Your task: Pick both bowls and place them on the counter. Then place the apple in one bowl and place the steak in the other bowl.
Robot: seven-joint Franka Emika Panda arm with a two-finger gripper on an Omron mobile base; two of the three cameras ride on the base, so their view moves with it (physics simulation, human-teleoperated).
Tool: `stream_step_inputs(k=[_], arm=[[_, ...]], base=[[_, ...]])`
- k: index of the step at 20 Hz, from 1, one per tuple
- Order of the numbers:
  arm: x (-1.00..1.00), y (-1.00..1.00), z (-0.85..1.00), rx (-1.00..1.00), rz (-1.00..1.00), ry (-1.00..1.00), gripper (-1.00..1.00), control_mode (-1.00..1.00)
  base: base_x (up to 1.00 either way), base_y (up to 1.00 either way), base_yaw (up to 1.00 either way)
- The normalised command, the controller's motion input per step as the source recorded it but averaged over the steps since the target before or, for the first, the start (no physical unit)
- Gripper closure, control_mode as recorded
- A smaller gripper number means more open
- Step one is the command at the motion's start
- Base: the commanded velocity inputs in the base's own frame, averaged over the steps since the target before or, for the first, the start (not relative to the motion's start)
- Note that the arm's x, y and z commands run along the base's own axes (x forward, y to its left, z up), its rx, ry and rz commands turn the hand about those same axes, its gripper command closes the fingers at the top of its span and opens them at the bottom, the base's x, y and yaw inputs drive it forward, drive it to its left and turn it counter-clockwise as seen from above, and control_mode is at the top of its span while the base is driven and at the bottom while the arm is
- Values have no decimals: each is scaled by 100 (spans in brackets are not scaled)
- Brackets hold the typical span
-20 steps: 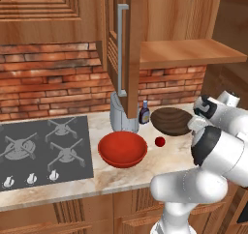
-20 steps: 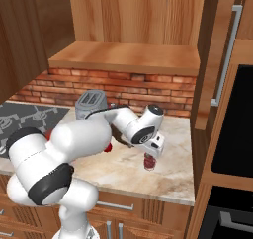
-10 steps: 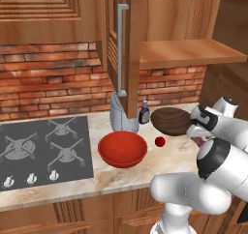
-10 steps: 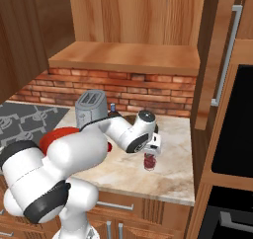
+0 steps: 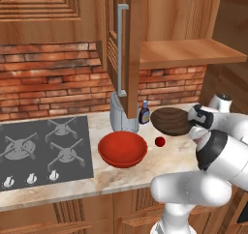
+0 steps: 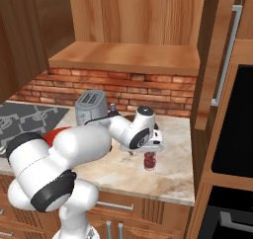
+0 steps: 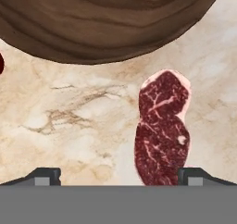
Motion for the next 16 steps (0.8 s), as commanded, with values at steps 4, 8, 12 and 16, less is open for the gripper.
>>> stream_step_inputs(k=[4, 8, 12, 16], arm=[[5, -11, -10, 0, 7, 13, -100, -100], [4, -8, -34, 0, 7, 1, -100, -100], [16, -16, -26, 0, 8, 0, -100, -100], [24, -17, -14, 0, 5, 0, -100, -100]], base=[[0, 0, 0], [0, 0, 0], [0, 0, 0], [0, 0, 0]])
